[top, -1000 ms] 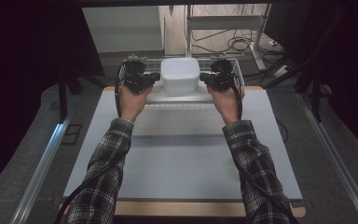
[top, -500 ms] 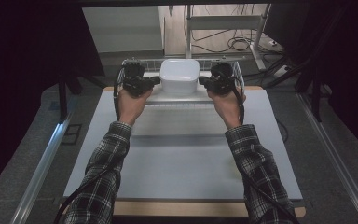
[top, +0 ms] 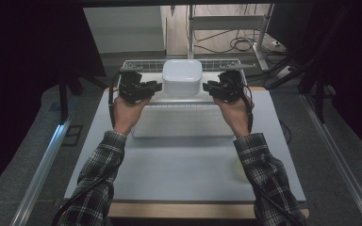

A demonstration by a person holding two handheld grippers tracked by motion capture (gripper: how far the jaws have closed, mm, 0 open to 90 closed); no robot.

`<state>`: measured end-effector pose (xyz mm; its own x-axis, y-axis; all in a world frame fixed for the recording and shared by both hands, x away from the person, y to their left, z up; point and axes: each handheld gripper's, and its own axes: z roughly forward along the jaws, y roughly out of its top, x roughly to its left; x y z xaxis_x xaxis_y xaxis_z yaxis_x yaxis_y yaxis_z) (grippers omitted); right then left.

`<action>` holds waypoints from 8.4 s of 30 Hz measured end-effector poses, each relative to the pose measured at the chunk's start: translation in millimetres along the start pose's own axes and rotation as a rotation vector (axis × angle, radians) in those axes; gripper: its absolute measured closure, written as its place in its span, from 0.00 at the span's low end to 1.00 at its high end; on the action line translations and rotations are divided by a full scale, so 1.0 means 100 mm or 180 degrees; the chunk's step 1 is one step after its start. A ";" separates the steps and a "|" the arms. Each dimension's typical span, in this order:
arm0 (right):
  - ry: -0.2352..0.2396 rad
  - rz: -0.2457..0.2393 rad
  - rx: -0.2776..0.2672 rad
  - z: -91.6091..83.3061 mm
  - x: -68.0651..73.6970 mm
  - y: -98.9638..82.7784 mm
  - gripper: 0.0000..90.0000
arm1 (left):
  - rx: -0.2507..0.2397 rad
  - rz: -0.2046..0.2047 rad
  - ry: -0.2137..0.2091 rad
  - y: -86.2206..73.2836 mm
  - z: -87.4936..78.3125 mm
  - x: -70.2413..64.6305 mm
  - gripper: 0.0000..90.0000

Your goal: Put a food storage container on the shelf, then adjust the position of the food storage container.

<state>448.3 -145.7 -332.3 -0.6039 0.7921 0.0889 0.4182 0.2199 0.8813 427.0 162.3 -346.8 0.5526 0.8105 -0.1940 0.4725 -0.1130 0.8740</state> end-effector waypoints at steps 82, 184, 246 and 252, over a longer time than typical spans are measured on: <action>0.0075 -0.0312 0.0637 -0.92 0.20 -2.01 0.41 | 0.0479 0.0656 0.0091 -2.42 -0.71 -0.56 0.05; -0.0363 0.0219 0.1038 -0.86 -0.38 -2.26 0.97 | 0.0741 0.0445 -0.0111 -2.50 -0.59 -0.50 0.06; 0.0724 0.0067 0.1093 0.20 0.47 -2.06 0.97 | 0.0795 0.0439 -0.0134 -2.51 -0.55 -0.51 0.06; 0.0812 0.0067 0.1082 0.31 0.57 -2.04 0.96 | 0.0792 0.0442 -0.0136 -2.51 -0.55 -0.51 0.06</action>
<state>349.9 -127.7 -521.3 -0.7235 0.6415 0.2550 0.6065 0.4143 0.6787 242.4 181.1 -531.5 0.6497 0.7531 -0.1031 0.5413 -0.3632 0.7583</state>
